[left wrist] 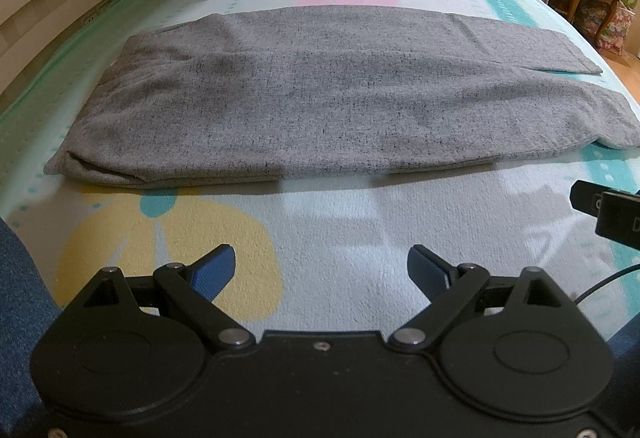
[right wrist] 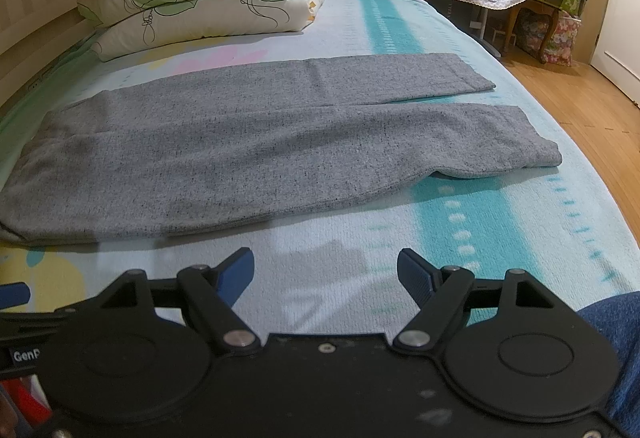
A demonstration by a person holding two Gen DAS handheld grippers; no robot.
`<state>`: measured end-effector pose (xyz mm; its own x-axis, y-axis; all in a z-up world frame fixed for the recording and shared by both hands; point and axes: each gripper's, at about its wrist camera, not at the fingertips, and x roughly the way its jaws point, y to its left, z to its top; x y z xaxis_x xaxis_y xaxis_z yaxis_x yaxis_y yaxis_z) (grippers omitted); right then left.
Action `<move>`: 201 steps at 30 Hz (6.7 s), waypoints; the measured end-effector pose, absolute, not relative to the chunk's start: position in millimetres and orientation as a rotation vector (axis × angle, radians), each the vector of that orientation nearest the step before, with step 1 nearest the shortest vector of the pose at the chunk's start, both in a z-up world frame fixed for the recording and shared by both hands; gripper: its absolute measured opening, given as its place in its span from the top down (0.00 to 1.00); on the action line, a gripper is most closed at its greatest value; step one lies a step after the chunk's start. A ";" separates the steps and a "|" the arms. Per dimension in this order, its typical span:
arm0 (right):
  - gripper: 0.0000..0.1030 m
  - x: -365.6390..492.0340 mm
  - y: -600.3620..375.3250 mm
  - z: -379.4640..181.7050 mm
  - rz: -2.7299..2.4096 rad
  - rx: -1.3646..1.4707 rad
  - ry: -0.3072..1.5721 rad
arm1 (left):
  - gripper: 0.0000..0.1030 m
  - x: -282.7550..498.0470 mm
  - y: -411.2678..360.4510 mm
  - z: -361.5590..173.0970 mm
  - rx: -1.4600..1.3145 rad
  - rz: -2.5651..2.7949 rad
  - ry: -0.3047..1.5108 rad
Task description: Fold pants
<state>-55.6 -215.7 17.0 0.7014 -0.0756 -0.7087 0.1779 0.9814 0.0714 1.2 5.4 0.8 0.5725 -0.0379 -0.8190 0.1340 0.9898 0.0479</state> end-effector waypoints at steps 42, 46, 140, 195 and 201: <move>0.20 -53.3 -213.7 19.4 -0.178 0.113 0.802 | 0.18 0.4 -1.6 0.5 0.167 -0.076 0.936; 0.20 -44.0 -207.6 21.1 -0.272 0.022 0.856 | 0.18 10.9 -0.9 5.4 0.151 -0.088 0.970; 0.23 77.2 -461.4 -37.4 -0.525 0.544 0.814 | 0.30 178.4 163.5 -2.2 -0.112 0.433 1.270; 0.93 57.9 -466.3 -32.1 -0.504 0.577 1.077 | 0.76 175.1 172.1 8.8 0.079 0.198 1.404; 0.68 58.7 -475.0 -31.1 -0.549 0.535 1.155 | 0.73 178.6 169.0 19.6 0.106 0.122 1.486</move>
<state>58.7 -475.0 -31.1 0.3052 -0.1268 -0.9438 0.6516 0.7506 0.1098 178.6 169.0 19.6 0.0808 0.1467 -0.9859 -0.0162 0.9892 0.1459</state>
